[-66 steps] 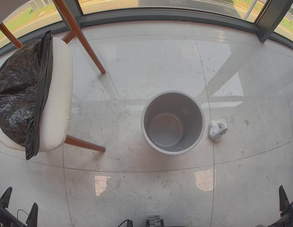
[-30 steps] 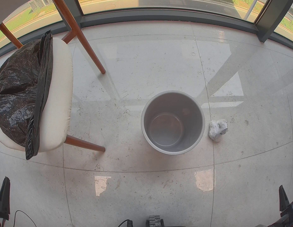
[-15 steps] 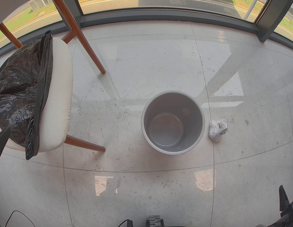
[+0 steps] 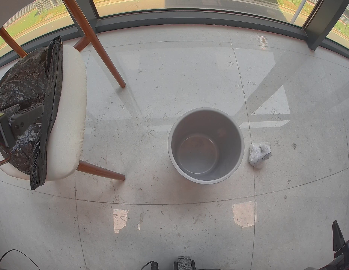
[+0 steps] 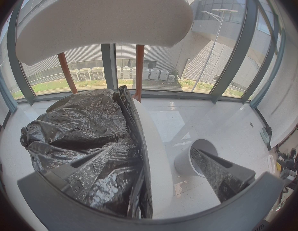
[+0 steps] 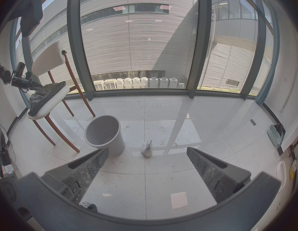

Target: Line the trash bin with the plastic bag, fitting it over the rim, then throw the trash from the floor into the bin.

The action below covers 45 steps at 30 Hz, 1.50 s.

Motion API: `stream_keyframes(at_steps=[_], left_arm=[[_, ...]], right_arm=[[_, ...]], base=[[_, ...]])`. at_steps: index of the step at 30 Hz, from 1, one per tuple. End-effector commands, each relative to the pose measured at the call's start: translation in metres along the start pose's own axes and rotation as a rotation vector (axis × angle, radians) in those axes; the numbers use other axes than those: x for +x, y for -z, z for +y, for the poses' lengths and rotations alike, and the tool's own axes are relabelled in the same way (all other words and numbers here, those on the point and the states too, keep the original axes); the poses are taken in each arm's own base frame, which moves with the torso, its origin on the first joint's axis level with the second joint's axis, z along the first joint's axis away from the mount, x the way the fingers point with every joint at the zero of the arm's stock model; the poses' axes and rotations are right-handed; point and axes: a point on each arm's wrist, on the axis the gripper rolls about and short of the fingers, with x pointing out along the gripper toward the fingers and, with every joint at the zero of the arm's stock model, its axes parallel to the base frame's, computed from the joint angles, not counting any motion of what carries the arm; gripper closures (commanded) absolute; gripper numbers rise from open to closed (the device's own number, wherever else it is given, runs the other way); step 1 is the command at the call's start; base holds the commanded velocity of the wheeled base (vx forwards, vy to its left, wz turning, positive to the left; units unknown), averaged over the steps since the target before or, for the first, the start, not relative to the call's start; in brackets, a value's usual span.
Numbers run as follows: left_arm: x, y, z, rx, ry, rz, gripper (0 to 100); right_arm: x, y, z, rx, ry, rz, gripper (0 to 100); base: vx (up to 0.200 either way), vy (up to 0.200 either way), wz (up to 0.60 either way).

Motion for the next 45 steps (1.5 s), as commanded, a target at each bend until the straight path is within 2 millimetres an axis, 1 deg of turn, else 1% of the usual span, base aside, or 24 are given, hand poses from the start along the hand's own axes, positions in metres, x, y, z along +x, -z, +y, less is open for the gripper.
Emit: stream_keyframes(at_steps=[1, 5, 10, 18, 20, 21, 22, 24, 27, 28, 33, 34, 38, 41, 45], left_arm=[[0.041, 0.000, 0.009, -0.017, -0.023, 0.072, 0], [0.061, -0.007, 0.013, -0.020, -0.020, 0.079, 0], [0.085, -0.009, 0.018, -0.027, -0.025, 0.106, 0], [0.110, -0.003, 0.023, -0.032, -0.032, 0.144, 0], [0.113, -0.004, 0.024, -0.032, -0.032, 0.144, 0], [0.119, -0.006, 0.025, -0.031, -0.036, 0.140, 0], [0.119, -0.006, 0.025, -0.031, -0.036, 0.140, 0], [0.129, -0.010, 0.028, -0.026, -0.068, 0.129, 0], [0.132, -0.011, 0.029, -0.025, -0.079, 0.124, 0], [0.135, -0.011, 0.029, -0.023, -0.079, 0.126, 0], [0.134, -0.010, 0.028, -0.021, -0.077, 0.134, 0], [0.134, -0.009, 0.028, -0.022, -0.077, 0.135, 100], [0.133, -0.010, 0.028, -0.020, -0.077, 0.132, 100], [0.127, -0.010, 0.026, -0.015, -0.075, 0.132, 100], [0.116, -0.004, 0.024, -0.015, -0.072, 0.148, 100]], right_arm=[[0.000, 0.005, 0.000, 0.000, -0.002, 0.001, 0], [0.000, 0.005, 0.000, 0.000, -0.002, 0.001, 0], [0.000, 0.005, 0.000, 0.000, 0.000, 0.001, 0], [0.000, 0.005, 0.000, 0.000, 0.000, 0.001, 0], [0.000, 0.005, 0.000, 0.000, 0.000, 0.001, 0], [0.000, 0.005, 0.000, 0.000, 0.000, 0.001, 0], [0.000, 0.005, 0.000, 0.000, 0.000, 0.001, 0], [0.000, 0.005, 0.000, 0.000, 0.000, 0.001, 0], [0.000, 0.005, 0.000, 0.000, 0.000, 0.001, 0], [0.000, 0.005, 0.000, 0.000, 0.000, 0.001, 0], [0.000, 0.005, 0.000, 0.000, 0.000, 0.001, 0], [0.000, 0.005, 0.000, 0.000, -0.002, 0.001, 0], [0.000, 0.005, 0.000, 0.000, 0.000, 0.001, 0], [0.000, 0.005, 0.000, 0.000, -0.002, 0.001, 0], [0.000, 0.005, 0.000, 0.000, -0.002, 0.001, 0]], base=[[0.000, 0.000, 0.00], [0.000, 0.000, 0.00], [0.000, 0.000, 0.00], [0.000, 0.000, 0.00], [0.000, 0.000, 0.00], [0.000, 0.000, 0.00], [0.000, 0.000, 0.00], [0.000, 0.000, 0.00], [0.000, 0.000, 0.00], [0.000, 0.000, 0.00], [0.000, 0.000, 0.00], [0.000, 0.000, 0.00], [0.000, 0.000, 0.00], [0.000, 0.000, 0.00], [0.000, 0.000, 0.00]])
